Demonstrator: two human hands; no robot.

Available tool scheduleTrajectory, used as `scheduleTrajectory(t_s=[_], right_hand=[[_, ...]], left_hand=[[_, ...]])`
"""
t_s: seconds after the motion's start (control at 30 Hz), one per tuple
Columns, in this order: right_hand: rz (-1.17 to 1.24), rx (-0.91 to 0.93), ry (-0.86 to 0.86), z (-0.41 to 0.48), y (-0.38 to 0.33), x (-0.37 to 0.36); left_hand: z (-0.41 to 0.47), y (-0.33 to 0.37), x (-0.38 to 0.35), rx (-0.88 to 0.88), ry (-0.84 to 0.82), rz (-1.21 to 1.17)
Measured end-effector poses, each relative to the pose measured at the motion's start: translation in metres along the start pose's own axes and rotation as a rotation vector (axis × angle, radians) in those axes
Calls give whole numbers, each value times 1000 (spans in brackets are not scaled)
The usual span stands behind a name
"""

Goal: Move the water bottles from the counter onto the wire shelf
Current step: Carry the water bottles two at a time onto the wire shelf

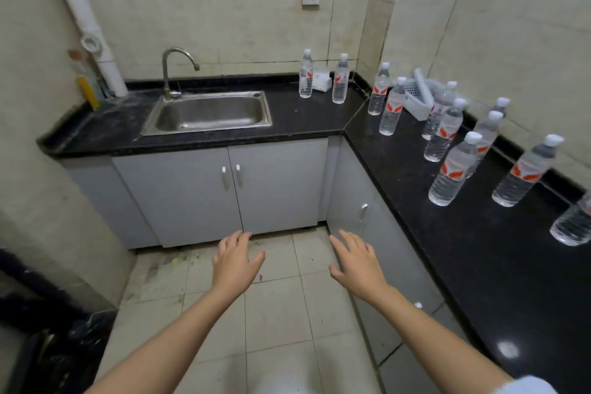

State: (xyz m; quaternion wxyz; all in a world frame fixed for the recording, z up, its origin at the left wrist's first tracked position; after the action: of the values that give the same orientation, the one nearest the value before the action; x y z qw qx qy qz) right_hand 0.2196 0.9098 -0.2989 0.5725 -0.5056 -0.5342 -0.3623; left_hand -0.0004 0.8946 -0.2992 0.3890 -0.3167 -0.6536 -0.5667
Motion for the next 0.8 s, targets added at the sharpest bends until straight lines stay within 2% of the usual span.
scheduleTrajectory(t_s=[0.23, 0.37, 0.6, 0.8], right_hand=[[10, 10, -11, 124, 8, -3], [0, -55, -6, 202, 27, 12], [62, -286, 120, 304, 89, 69], [101, -411, 115, 358, 142, 73]], left_hand=[[117, -25, -7, 51, 3, -34], [209, -22, -5, 22, -3, -82], [372, 14, 15, -57, 10, -127], [444, 72, -40, -121, -132, -150]])
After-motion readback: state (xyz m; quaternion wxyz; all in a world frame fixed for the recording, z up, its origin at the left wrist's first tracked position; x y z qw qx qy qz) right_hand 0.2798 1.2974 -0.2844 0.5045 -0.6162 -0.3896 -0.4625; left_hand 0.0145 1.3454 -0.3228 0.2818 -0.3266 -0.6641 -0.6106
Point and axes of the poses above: each hand's wrist, its own z-axis towards the middle knuckle, its own x-axis out of the back of the hand, y = z × x, the point moved 10 cm from there along z, towards the middle knuckle, and after that the axes turned 3 degrees about -x, right-handed, at the moved point
